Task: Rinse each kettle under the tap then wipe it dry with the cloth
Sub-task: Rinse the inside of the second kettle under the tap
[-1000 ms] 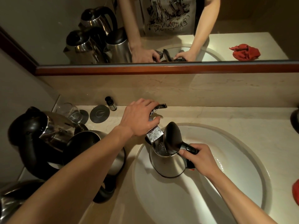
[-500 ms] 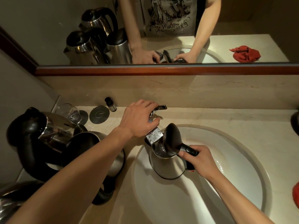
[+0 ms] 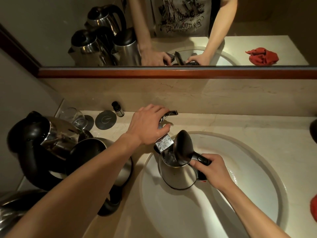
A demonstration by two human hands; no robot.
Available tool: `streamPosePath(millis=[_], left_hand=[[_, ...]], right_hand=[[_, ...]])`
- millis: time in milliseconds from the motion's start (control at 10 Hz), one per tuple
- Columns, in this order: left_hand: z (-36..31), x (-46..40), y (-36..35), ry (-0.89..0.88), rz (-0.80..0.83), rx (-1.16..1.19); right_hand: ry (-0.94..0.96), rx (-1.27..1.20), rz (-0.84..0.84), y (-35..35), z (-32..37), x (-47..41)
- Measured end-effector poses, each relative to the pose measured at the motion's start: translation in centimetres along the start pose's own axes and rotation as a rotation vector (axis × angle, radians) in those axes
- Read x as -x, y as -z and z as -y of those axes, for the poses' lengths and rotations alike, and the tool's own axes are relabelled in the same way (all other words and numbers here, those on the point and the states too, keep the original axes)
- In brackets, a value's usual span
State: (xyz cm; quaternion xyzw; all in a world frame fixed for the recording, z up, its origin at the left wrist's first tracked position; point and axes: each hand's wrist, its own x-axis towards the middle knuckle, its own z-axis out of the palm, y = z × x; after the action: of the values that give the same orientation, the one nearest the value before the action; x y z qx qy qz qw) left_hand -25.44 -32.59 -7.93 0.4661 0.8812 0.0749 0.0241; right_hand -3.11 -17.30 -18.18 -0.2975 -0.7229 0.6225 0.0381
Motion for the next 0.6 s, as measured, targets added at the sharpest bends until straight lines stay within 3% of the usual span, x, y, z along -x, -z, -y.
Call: streamPosePath(millis=[600], left_hand=[[-0.04,0.05,0.03,-0.002,0.000,-0.006]], right_hand=[[0.016,0.036,-0.003,0.03,-0.16,-0.09]])
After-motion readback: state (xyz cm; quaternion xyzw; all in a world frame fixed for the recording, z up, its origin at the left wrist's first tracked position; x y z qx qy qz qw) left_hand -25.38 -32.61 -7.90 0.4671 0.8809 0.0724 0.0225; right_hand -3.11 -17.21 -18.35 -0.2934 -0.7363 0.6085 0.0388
